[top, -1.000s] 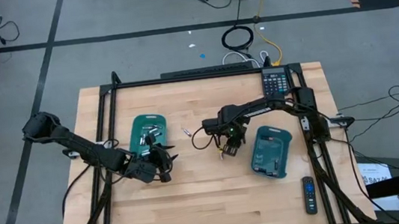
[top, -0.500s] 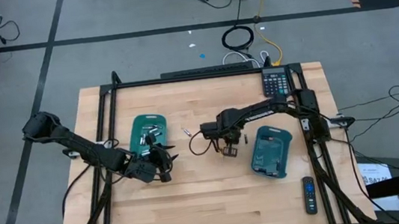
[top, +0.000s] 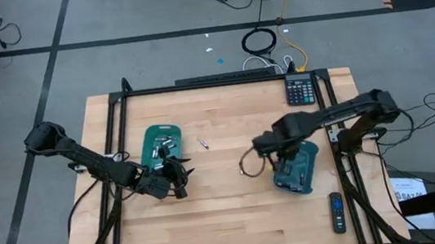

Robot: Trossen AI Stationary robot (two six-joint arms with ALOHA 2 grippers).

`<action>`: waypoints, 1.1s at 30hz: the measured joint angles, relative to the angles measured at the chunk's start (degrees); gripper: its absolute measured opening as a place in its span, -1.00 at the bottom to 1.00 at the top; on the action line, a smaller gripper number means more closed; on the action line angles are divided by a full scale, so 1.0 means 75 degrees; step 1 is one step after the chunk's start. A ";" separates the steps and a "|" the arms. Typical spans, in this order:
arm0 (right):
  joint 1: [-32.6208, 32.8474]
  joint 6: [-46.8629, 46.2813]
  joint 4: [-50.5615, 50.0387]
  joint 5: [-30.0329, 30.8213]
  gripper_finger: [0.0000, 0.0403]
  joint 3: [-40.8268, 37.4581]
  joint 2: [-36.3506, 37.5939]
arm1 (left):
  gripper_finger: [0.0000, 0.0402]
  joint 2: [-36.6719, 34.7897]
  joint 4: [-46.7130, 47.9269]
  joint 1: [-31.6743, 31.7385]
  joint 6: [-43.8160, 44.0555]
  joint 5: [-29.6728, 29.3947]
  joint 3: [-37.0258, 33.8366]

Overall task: Sort batteries
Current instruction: Put the black battery into the blue bin

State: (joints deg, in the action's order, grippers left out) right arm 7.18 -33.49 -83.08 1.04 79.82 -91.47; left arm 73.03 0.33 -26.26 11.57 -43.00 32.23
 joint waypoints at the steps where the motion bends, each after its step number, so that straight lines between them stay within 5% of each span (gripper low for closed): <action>1: 0.0102 -0.0133 0.0009 -0.0060 -0.95 -0.0088 0.0079 | -0.16 0.0000 -0.0033 0.0000 0.0000 0.0000 0.0000; 16: 0.0162 0.0215 0.0080 0.0366 -0.08 -0.0269 0.0188 | -0.16 0.0000 -0.0299 0.0000 -0.0046 0.0100 0.0000; 21: -0.0367 0.1188 0.1185 0.0656 -0.07 -0.0229 -0.0219 | -0.16 0.0000 -0.0534 0.0000 -0.0250 0.0105 0.0003; 25: -0.1087 0.0789 0.1551 0.0562 -0.12 -0.0229 -0.0992 | -0.16 0.0000 -0.0574 0.0000 -0.0215 0.0129 0.0003; 33: -0.1958 0.0512 0.1648 -0.0798 -0.18 -0.0234 -0.2484 | -0.16 0.0000 -0.0556 0.0003 -0.0315 0.0348 0.0003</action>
State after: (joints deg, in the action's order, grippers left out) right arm -7.50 -29.65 -70.73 -4.95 78.07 -110.10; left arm 73.03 -3.84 -26.24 9.21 -40.40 32.25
